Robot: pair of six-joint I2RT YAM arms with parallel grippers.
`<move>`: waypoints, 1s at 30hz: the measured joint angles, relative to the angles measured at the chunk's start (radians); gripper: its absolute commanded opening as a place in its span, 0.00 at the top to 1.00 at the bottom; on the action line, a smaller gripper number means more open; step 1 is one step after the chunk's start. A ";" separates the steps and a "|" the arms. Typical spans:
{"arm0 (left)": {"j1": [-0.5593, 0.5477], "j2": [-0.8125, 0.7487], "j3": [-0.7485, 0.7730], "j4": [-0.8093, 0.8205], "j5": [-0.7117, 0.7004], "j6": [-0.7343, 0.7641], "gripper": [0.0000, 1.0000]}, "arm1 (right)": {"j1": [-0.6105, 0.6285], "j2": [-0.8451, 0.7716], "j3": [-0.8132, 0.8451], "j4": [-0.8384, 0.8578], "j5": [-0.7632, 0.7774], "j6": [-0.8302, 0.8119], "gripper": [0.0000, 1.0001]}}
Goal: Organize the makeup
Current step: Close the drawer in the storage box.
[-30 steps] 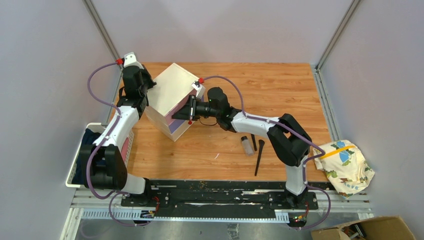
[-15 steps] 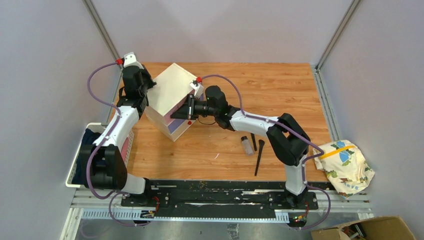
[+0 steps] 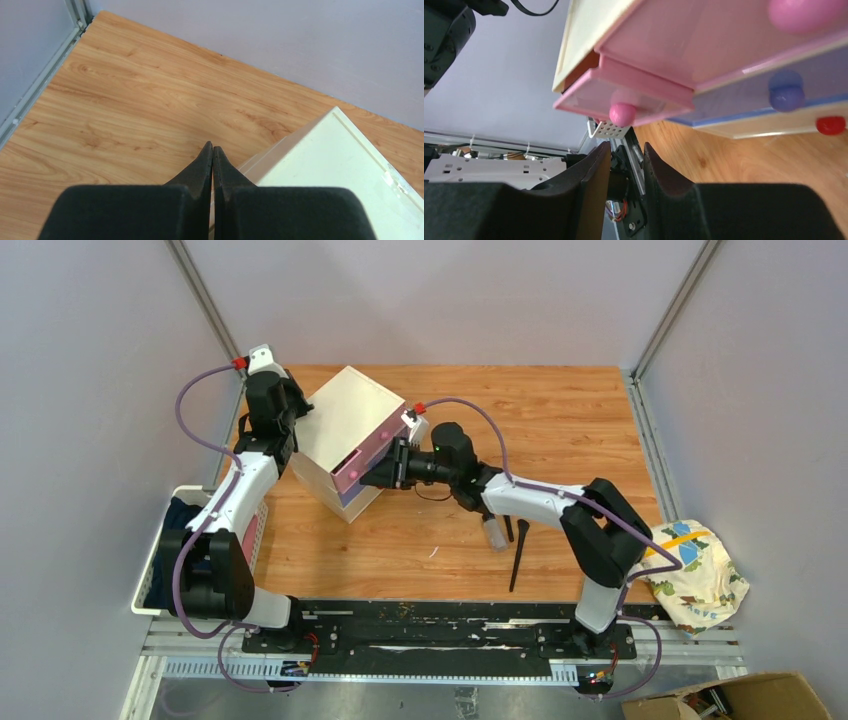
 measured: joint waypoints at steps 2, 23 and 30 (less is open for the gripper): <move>0.000 0.000 0.000 0.000 0.000 -0.001 1.00 | -0.009 -0.040 -0.050 0.000 0.008 -0.008 0.63; 0.000 0.000 0.000 0.000 0.001 -0.005 1.00 | -0.035 0.100 0.103 -0.031 -0.022 -0.014 1.00; 0.000 0.000 0.000 0.002 0.000 -0.005 1.00 | -0.016 0.122 0.202 -0.090 -0.035 -0.023 1.00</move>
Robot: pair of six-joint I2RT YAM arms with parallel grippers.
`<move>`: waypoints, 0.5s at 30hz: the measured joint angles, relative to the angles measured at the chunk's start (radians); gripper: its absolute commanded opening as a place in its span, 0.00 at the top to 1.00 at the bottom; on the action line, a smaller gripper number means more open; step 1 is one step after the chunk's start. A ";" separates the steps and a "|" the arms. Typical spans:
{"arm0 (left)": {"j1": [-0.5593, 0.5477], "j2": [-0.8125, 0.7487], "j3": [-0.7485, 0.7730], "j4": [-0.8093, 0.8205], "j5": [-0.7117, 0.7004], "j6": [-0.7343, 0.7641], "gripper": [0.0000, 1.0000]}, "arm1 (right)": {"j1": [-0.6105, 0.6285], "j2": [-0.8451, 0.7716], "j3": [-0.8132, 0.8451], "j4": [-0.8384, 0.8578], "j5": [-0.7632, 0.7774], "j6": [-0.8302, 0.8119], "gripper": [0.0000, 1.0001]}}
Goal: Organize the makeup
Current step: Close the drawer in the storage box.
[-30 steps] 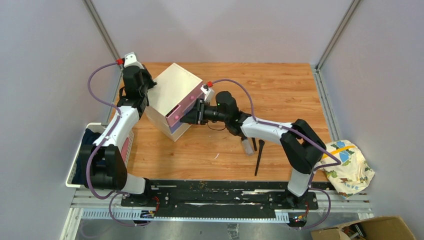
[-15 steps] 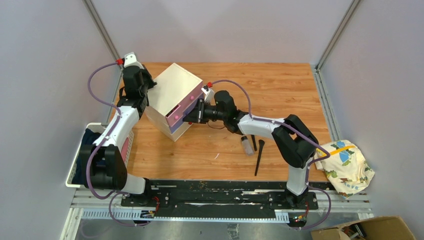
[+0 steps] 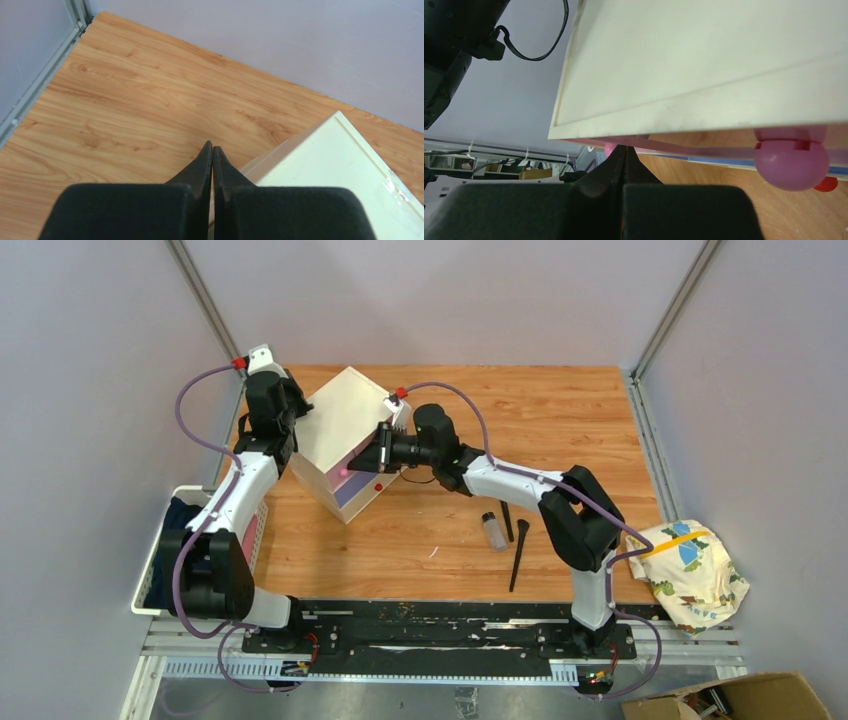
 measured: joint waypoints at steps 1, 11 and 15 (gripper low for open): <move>0.000 0.000 0.000 0.000 0.000 0.000 1.00 | 0.002 0.000 0.001 -0.001 0.002 -0.002 1.00; 0.000 0.000 0.000 0.000 0.001 0.000 1.00 | 0.003 -0.075 -0.179 0.045 0.051 -0.031 0.69; 0.000 0.000 0.000 0.000 0.002 -0.003 1.00 | 0.000 -0.125 -0.238 0.035 0.074 -0.057 0.64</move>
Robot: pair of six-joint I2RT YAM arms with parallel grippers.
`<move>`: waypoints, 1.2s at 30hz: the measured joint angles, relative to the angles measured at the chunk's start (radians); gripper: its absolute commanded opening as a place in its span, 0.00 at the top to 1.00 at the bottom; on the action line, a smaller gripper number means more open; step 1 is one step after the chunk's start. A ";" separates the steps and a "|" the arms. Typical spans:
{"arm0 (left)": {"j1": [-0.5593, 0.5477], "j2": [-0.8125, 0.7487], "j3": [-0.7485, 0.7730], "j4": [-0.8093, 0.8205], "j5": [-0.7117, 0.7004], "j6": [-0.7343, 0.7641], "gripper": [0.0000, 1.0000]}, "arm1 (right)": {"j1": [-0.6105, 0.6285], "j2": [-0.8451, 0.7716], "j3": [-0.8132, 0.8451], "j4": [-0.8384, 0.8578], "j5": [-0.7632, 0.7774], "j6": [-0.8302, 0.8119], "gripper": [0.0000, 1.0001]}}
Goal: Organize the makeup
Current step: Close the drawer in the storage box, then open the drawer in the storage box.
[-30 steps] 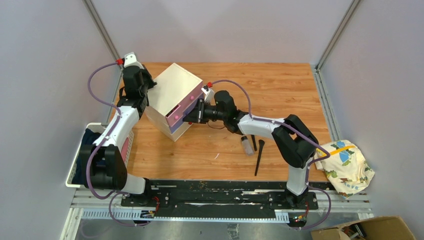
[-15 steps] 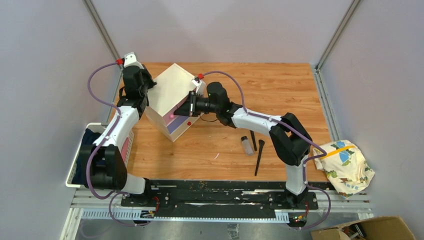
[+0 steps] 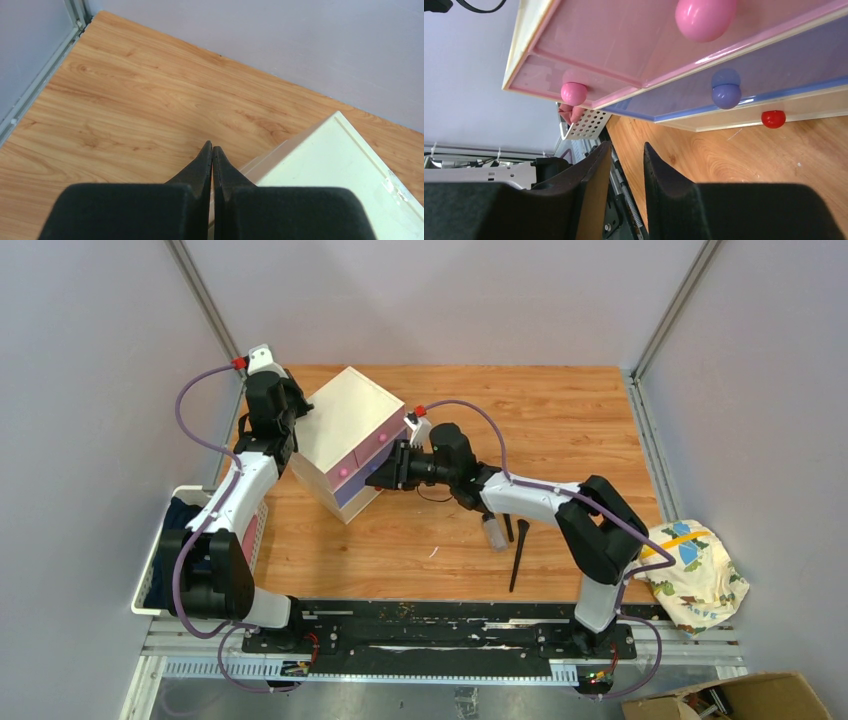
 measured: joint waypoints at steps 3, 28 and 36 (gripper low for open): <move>0.000 0.000 0.000 0.000 0.000 -0.002 1.00 | -0.008 -0.007 -0.003 0.002 0.007 -0.008 0.63; 0.000 0.000 0.000 0.000 0.000 -0.001 1.00 | -0.103 0.149 0.033 0.126 -0.030 0.029 0.61; 0.000 0.000 0.000 0.000 0.000 -0.001 1.00 | -0.120 0.226 0.090 0.179 -0.076 0.089 0.61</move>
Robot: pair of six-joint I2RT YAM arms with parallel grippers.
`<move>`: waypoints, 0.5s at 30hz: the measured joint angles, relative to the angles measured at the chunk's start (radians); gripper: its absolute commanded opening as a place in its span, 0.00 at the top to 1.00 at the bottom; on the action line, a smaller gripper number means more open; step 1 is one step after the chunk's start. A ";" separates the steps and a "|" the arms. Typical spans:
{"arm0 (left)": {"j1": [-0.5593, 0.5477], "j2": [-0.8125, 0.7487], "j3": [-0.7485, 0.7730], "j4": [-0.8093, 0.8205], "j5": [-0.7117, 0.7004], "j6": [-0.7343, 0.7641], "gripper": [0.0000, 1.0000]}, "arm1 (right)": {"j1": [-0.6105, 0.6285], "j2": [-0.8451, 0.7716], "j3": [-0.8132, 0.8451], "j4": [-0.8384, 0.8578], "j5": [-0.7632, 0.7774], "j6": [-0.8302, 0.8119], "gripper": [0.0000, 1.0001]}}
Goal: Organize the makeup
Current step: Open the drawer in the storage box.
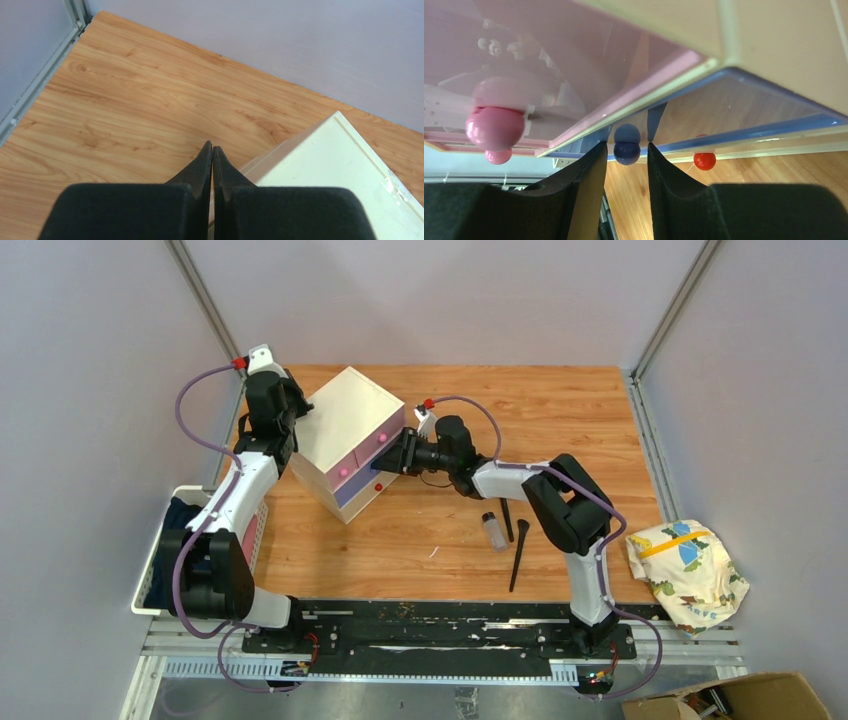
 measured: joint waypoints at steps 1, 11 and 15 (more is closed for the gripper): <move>0.000 0.000 0.000 0.000 0.000 0.000 1.00 | 0.000 0.008 0.000 0.003 -0.004 0.007 0.61; 0.000 0.000 0.000 0.000 0.000 0.000 1.00 | -0.001 0.021 0.008 0.011 -0.025 0.040 0.61; 0.000 0.000 0.000 0.000 -0.001 0.000 1.00 | -0.001 0.046 0.032 0.010 -0.055 0.060 0.61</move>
